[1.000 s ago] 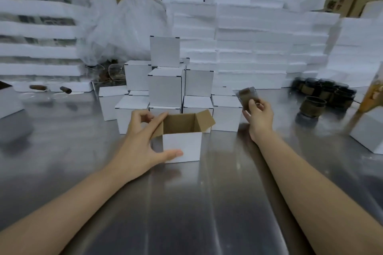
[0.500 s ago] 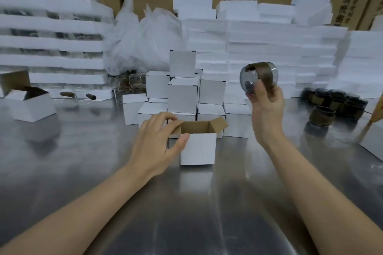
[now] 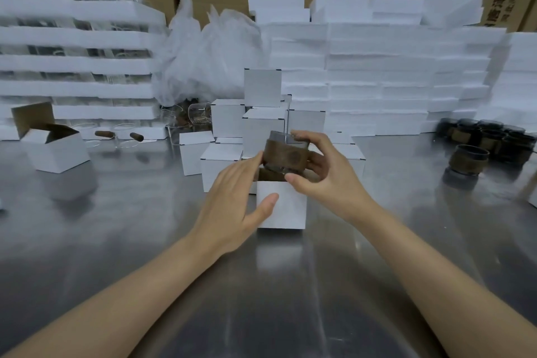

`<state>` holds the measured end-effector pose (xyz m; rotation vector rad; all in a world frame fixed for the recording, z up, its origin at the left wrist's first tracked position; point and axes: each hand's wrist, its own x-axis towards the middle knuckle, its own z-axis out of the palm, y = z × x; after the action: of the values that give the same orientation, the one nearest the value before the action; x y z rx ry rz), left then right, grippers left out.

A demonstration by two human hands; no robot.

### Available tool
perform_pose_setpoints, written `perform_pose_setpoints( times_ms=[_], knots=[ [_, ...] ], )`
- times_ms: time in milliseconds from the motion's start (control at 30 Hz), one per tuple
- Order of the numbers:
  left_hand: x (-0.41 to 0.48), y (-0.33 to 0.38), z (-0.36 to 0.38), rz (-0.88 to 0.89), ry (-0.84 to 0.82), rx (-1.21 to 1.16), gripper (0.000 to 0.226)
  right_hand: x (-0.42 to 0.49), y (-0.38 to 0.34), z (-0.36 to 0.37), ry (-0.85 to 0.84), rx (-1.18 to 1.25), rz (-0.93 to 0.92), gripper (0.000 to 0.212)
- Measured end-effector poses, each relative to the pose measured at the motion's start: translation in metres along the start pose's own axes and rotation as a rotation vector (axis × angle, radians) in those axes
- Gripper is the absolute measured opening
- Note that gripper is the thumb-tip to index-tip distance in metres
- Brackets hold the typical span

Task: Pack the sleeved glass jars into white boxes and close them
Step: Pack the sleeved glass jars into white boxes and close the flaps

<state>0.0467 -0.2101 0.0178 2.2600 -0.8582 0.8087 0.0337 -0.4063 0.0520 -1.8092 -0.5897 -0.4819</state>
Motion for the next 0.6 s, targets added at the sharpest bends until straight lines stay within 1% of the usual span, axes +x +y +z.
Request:
perform_pose_setpoints(
  times_ms=[100,200,300,500,600],
  knots=[
    [-0.0009,-0.0049,0.0006,-0.034,-0.016,-0.009,0.066,-0.0011,0.0045,-0.0012,-0.021,-0.074,0.002,0.064],
    [-0.0020,-0.0065,0.0013,-0.065,-0.026,-0.002,0.069,-0.0011,0.0046,-0.0022,-0.020,-0.034,0.027,0.068],
    [-0.0018,-0.0062,0.0009,-0.070,-0.008,-0.003,0.069,-0.0009,0.0048,-0.0035,0.006,0.012,0.046,0.064],
    [-0.0023,-0.0018,0.0019,-0.035,0.022,-0.065,0.069,0.0020,0.0055,-0.0014,-0.008,-0.062,0.103,0.054],
    [-0.0036,-0.0024,0.0029,-0.044,0.024,-0.114,0.071,0.0048,0.0040,-0.0021,0.018,-0.013,0.122,0.051]
  ],
)
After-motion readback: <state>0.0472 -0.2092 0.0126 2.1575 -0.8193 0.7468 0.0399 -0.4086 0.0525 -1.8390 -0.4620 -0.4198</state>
